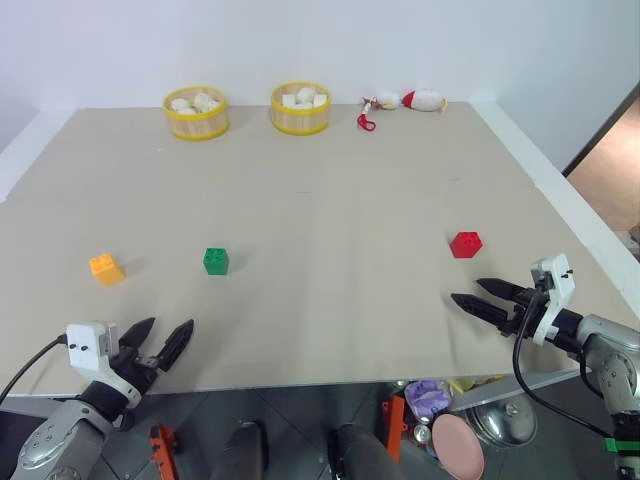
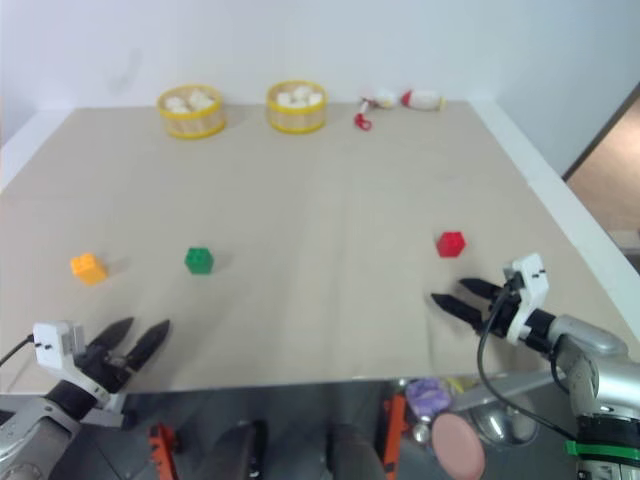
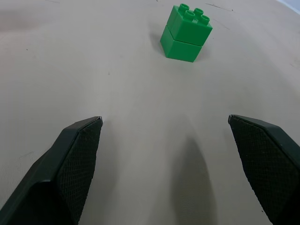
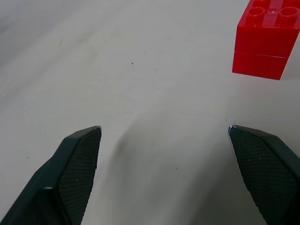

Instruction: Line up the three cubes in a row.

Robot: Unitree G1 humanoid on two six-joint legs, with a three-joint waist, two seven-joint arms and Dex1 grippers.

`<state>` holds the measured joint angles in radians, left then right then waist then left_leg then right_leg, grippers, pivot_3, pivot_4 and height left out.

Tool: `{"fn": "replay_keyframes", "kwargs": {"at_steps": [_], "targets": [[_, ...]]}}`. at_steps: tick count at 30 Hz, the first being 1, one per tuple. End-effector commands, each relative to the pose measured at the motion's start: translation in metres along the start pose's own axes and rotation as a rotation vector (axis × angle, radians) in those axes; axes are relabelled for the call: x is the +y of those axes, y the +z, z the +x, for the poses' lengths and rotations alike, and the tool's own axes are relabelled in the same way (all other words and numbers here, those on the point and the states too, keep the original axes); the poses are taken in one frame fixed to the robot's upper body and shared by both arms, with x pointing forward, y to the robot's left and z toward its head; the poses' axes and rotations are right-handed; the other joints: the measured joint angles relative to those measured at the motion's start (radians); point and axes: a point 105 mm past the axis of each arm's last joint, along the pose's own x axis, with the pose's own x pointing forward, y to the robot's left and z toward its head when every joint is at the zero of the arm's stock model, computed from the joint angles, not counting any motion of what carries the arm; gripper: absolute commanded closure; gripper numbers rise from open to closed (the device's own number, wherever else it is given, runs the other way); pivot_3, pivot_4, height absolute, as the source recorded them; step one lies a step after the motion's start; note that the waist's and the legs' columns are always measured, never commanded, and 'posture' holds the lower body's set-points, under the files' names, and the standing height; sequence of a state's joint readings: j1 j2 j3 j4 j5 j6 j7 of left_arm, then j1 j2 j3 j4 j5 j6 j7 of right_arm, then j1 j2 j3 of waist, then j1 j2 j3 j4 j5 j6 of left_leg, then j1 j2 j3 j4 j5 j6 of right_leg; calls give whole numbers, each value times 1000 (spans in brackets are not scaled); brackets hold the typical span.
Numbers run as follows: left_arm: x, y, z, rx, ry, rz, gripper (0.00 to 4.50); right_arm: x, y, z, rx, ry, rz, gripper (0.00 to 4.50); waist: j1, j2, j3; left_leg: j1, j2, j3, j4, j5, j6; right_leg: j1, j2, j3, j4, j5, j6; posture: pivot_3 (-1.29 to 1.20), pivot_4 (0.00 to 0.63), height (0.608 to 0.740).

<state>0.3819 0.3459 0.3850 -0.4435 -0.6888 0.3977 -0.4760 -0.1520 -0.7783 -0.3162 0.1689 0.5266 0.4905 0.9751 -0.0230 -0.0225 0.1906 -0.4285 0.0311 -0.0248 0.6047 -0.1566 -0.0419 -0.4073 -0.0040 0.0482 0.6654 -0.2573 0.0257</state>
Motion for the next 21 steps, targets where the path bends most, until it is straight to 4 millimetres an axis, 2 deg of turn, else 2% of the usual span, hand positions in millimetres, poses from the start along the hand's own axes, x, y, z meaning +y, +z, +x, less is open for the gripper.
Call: {"fn": "replay_keyframes", "kwargs": {"at_steps": [1, 9, 12, 15, 21], "targets": [[-2, 6, -3, -3, -31, 20, 59, 2, 12, -2, -31, 6, -33, 0, 0, 0, 0, 0, 0, 0, 0, 0, 0, 0, 0, 0, 0, 0, 0, 0, 150, 740], [-17, 16, -3, 13, -178, 49, 59, 0, 10, -6, -20, -17, -40, 0, 0, 0, 0, 1, 0, 2, 0, 0, 0, 0, 0, 1, 0, 0, 0, 0, 150, 740], [-38, 30, 6, -9, -333, 98, 59, -10, 20, -9, -38, -84, -65, 0, 0, 0, 0, 1, 0, 2, 0, 0, 0, 0, 0, 1, 0, 0, 0, 0, 150, 740], [-59, 40, 22, -12, -462, 156, 59, -31, 28, -10, -35, -210, -114, 0, 0, 0, -1, 1, 0, 4, 1, 0, 1, 0, 0, 2, 0, 2, 1, 0, 150, 740], [-96, 43, 49, -4, -647, 183, 59, -44, 19, -5, -12, -294, -136, 0, 0, -2, -2, 0, 0, 7, 4, 0, 2, 1, 0, 6, 0, 4, 5, 0, 150, 740]]}}
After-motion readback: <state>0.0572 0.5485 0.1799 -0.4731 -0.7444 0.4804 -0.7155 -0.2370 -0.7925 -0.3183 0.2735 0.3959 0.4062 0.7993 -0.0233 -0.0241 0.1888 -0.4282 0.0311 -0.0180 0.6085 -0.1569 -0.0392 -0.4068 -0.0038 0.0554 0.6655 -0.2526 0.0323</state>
